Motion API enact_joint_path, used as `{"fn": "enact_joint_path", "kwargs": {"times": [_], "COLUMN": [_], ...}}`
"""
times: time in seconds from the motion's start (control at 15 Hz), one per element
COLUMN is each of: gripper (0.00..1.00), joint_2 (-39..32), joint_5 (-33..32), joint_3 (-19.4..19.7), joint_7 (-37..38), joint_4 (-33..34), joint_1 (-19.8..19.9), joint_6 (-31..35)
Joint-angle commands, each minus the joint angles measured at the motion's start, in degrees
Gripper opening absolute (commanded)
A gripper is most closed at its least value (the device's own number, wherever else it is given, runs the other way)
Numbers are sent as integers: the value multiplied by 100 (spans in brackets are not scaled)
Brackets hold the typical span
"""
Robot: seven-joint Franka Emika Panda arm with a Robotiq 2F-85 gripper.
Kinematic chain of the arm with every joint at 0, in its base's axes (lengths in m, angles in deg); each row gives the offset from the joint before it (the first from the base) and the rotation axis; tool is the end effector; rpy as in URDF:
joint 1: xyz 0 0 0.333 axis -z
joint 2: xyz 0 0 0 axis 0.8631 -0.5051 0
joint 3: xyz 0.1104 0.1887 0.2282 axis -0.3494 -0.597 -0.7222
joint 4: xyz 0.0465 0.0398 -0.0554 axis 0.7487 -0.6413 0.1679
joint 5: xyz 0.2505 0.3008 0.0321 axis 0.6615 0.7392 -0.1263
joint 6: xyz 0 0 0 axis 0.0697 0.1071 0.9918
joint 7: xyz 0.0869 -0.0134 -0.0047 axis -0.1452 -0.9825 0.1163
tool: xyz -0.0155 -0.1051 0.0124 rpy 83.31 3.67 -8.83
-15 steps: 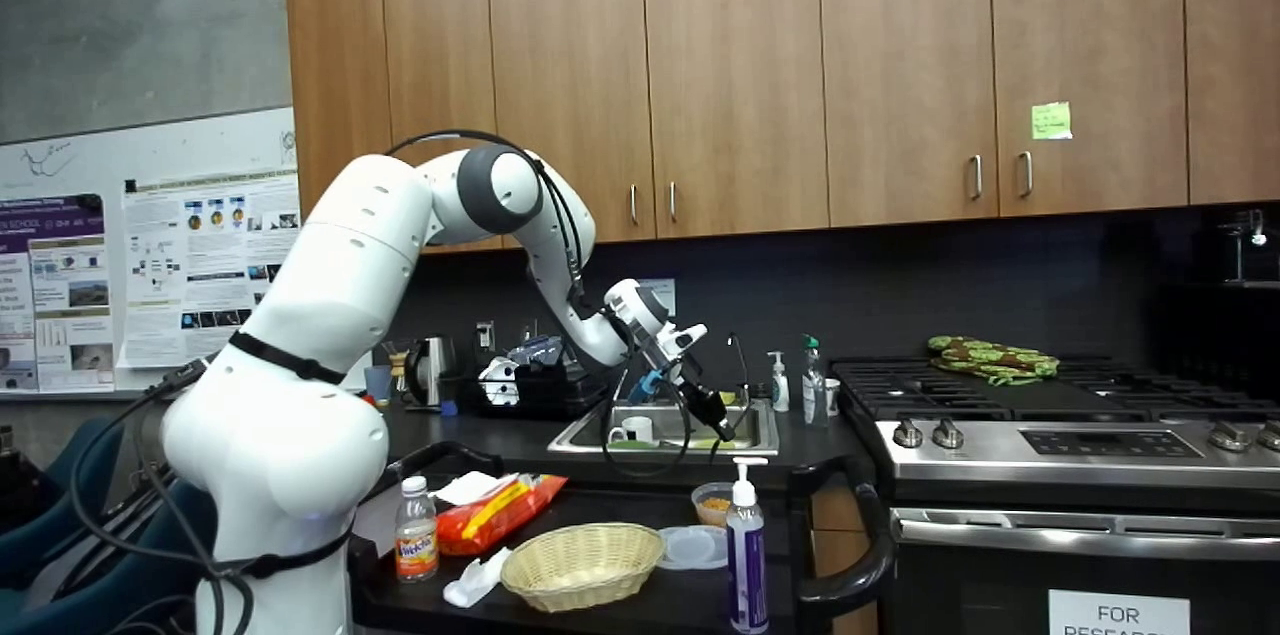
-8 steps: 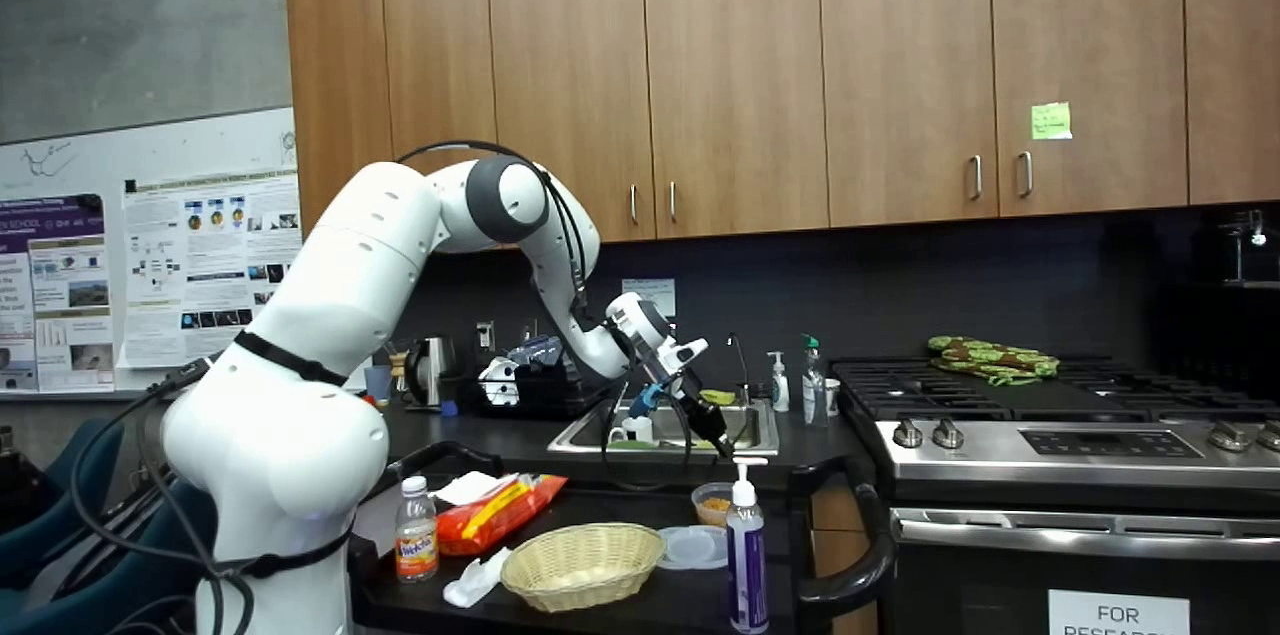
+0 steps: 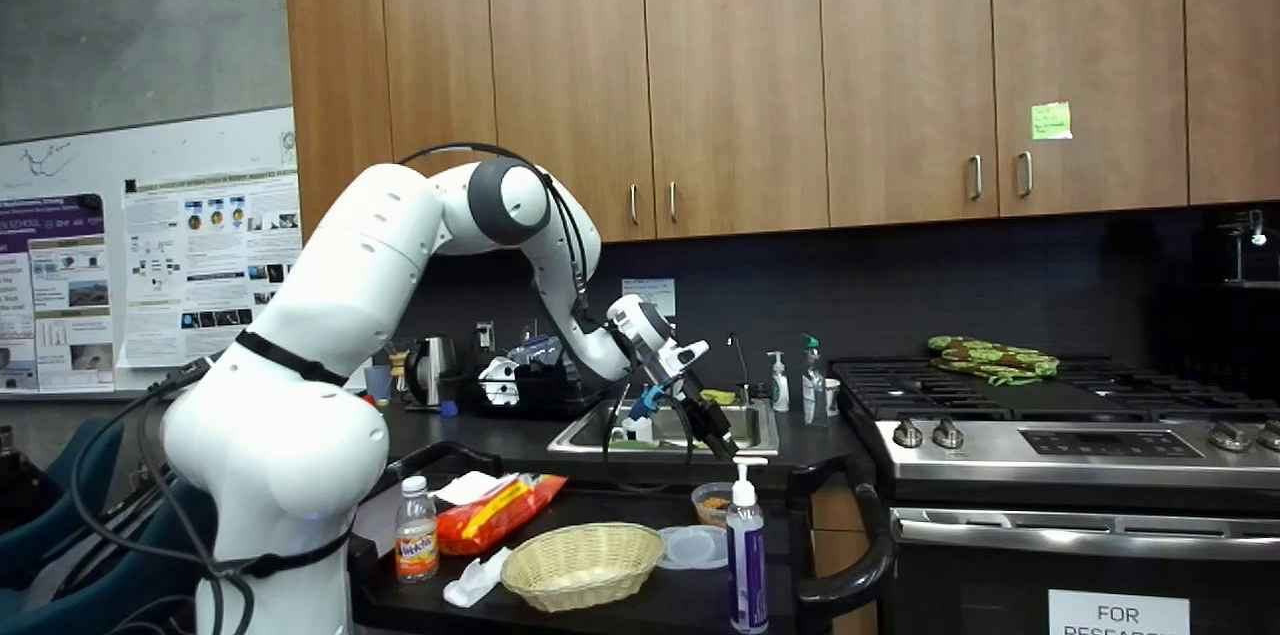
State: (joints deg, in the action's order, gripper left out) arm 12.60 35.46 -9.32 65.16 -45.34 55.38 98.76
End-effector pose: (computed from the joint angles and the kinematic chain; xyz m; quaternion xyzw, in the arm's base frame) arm 0.6724 -0.0147 0.2721 0.9115 -0.2679 0.1696 0.2620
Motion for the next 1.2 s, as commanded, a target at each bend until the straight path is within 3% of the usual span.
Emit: {"fn": "enact_joint_path", "kwargs": {"times": [0.0,0.2,0.4,1.13], "gripper": [91,94,90,91], "joint_2": [-26,-108,-107,-53], "joint_5": [111,125,397,2403], "joint_3": [55,49,-22,103], "joint_7": [-162,-218,-420,-2409], "joint_4": [79,195,297,328], "joint_1": [-102,-136,-79,98], "joint_6": [33,85,149,361]}}
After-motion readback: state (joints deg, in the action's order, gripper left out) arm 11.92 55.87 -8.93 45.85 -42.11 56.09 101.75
